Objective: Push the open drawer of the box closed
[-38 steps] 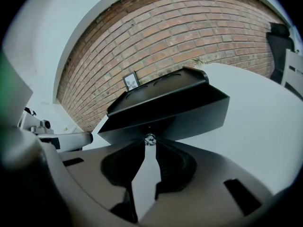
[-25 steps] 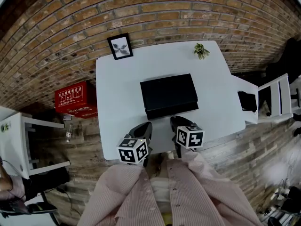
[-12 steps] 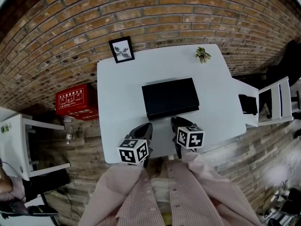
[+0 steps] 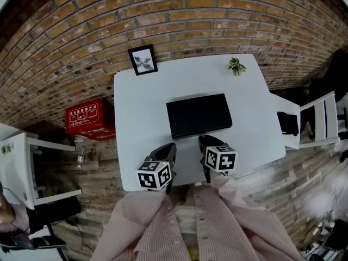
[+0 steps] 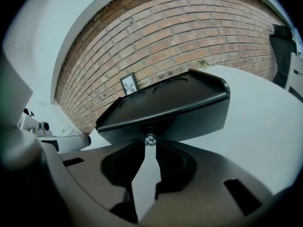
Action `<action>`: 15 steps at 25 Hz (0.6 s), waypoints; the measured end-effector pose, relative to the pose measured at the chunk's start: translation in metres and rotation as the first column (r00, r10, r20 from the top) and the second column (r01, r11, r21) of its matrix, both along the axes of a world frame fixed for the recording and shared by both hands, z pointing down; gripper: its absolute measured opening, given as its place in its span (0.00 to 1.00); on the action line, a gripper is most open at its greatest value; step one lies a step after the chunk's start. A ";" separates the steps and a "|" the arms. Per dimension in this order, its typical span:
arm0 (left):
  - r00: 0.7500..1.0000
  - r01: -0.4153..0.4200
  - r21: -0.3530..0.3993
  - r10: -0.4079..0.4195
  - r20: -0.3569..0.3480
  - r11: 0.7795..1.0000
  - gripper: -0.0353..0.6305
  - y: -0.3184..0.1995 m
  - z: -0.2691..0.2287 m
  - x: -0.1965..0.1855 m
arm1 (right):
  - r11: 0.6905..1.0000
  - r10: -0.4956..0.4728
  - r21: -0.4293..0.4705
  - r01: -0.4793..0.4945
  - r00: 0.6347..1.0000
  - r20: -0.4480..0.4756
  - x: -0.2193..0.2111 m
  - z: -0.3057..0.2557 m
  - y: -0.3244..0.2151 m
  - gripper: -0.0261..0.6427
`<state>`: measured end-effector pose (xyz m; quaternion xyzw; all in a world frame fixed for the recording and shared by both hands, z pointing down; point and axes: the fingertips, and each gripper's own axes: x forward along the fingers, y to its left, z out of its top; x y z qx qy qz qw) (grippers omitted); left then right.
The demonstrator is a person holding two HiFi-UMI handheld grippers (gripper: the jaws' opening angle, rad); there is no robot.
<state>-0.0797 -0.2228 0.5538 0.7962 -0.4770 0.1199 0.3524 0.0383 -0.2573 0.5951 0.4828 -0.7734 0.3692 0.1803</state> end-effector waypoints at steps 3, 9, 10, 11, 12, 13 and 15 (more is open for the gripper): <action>1.000 0.000 -0.003 0.000 0.001 1.000 0.05 -0.002 0.000 -0.001 | 1.000 0.002 -0.001 -0.002 1.000 0.004 -0.001 0.000 -0.001 0.15; 1.000 -0.004 -0.011 0.004 0.001 1.000 0.05 -0.002 0.004 -0.001 | 1.000 0.003 0.002 -0.003 1.000 0.006 -0.001 0.000 -0.003 0.15; 1.000 -0.004 -0.012 0.004 0.001 1.000 0.05 -0.003 0.004 -0.001 | 1.000 0.004 -0.001 -0.004 1.000 0.008 -0.001 0.001 -0.003 0.15; 1.000 -0.004 -0.012 0.004 0.002 1.000 0.05 -0.003 0.004 -0.001 | 1.000 0.003 -0.002 -0.003 1.000 0.009 -0.001 0.001 -0.003 0.15; 1.000 -0.004 -0.013 0.004 0.002 1.000 0.05 -0.003 0.004 -0.001 | 1.000 0.001 -0.001 -0.001 1.000 0.008 -0.001 0.001 -0.003 0.15; 1.000 -0.005 -0.013 0.005 0.002 1.000 0.05 -0.003 0.004 -0.001 | 1.000 -0.003 0.001 0.003 1.000 0.005 -0.001 0.001 -0.003 0.15; 1.000 -0.004 -0.014 0.004 0.003 1.000 0.05 -0.003 0.004 -0.001 | 1.000 -0.011 0.007 0.011 1.000 -0.004 -0.001 0.001 -0.003 0.15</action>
